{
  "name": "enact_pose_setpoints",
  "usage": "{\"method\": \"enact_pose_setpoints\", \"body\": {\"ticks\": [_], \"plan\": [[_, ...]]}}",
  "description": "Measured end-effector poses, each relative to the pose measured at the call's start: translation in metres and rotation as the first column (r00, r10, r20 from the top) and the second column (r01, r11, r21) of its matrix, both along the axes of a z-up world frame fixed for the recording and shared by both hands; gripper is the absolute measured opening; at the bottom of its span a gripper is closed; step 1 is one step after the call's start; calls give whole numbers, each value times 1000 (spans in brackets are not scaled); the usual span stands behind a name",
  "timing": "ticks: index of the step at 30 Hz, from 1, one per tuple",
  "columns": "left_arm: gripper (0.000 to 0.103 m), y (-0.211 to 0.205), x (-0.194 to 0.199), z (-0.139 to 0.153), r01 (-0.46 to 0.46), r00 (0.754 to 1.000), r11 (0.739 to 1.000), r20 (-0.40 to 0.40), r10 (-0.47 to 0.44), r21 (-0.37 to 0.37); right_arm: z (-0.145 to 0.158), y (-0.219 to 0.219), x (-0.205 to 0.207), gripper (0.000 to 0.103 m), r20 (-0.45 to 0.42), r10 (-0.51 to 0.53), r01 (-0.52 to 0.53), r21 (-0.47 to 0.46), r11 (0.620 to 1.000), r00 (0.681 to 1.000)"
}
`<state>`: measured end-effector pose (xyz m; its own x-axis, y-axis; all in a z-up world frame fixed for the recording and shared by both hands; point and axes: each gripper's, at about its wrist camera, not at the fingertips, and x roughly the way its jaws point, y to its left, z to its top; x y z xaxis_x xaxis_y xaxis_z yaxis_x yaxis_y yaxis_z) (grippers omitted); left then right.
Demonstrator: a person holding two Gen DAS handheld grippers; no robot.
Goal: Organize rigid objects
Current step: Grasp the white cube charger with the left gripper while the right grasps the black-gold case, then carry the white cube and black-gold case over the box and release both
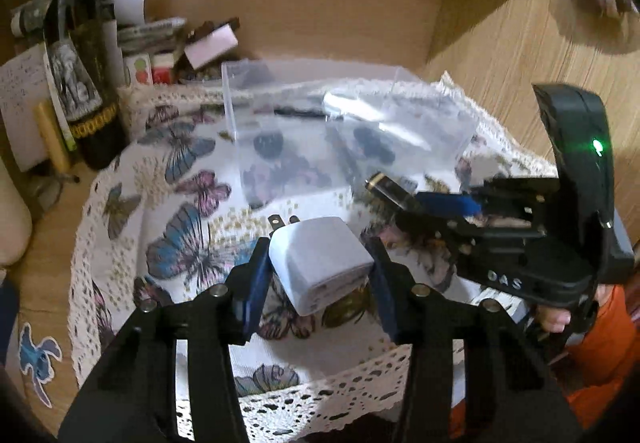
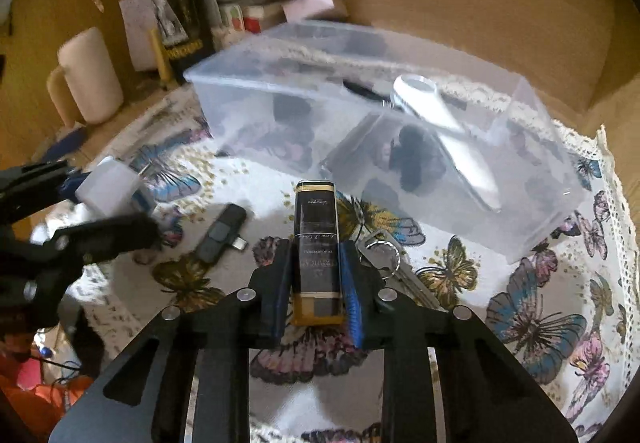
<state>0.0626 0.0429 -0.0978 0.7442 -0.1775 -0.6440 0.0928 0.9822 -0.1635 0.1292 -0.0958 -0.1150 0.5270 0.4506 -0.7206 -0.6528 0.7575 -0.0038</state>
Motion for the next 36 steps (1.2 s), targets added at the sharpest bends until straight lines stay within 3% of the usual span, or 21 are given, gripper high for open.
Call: {"method": "enact_pose_setpoints", "body": {"ticks": [15, 23, 36], "plan": [[47, -1, 16, 60, -32, 986, 999, 163, 29, 14, 71, -30, -11, 22, 188, -65, 44, 113, 993, 980], [47, 4, 47, 77, -47, 981, 998, 188, 41, 30, 92, -37, 4, 22, 258, -116, 80, 146, 986, 959], [47, 1, 101, 61, -21, 994, 999, 110, 16, 45, 76, -35, 60, 22, 175, -155, 131, 141, 981, 972]]}}
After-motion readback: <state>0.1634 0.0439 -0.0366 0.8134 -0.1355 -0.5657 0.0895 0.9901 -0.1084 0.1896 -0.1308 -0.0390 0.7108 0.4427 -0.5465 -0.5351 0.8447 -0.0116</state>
